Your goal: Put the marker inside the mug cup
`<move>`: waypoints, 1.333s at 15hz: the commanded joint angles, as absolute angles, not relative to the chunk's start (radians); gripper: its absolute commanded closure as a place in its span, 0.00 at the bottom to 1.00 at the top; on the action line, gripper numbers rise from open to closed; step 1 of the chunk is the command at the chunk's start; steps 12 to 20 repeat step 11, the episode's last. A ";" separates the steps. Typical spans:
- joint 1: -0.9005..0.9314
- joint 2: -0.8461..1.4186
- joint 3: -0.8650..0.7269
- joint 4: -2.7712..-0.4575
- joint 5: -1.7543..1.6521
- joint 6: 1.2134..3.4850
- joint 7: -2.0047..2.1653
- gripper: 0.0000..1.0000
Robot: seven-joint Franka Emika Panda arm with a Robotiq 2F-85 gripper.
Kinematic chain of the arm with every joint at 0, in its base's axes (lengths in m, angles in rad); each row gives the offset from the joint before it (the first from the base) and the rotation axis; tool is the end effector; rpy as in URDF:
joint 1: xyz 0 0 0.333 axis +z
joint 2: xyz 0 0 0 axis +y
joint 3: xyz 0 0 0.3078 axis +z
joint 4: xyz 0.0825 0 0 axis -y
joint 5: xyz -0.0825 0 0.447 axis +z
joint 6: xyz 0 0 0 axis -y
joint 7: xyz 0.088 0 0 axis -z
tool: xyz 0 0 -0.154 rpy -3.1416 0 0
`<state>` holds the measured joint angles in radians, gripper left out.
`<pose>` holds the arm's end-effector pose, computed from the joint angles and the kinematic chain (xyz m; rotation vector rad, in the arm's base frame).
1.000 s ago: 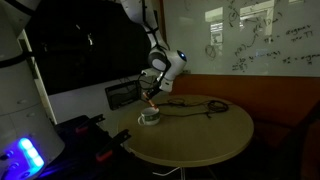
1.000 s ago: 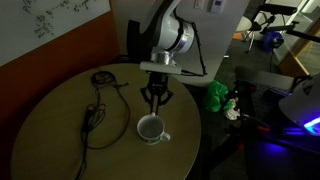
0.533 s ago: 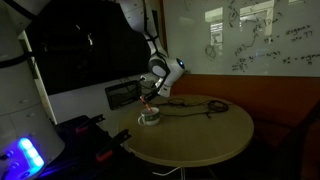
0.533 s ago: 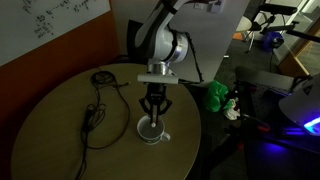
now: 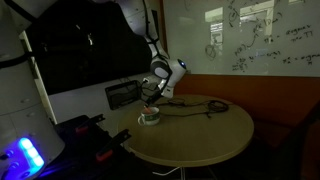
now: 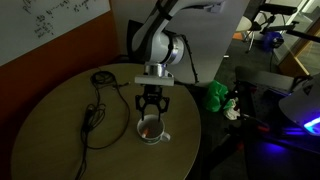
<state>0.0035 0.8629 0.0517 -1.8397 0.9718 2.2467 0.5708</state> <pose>0.5863 0.0911 -0.0612 -2.0074 1.5836 0.7945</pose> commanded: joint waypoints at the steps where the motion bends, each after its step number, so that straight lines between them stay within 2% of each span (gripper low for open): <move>1: 0.063 0.788 0.004 -1.900 0.918 2.250 0.599 0.01; 10: 0.160 0.626 -0.080 -2.059 0.712 2.436 0.722 0.00; 20: 0.166 0.616 -0.083 -2.070 0.670 2.439 0.724 0.00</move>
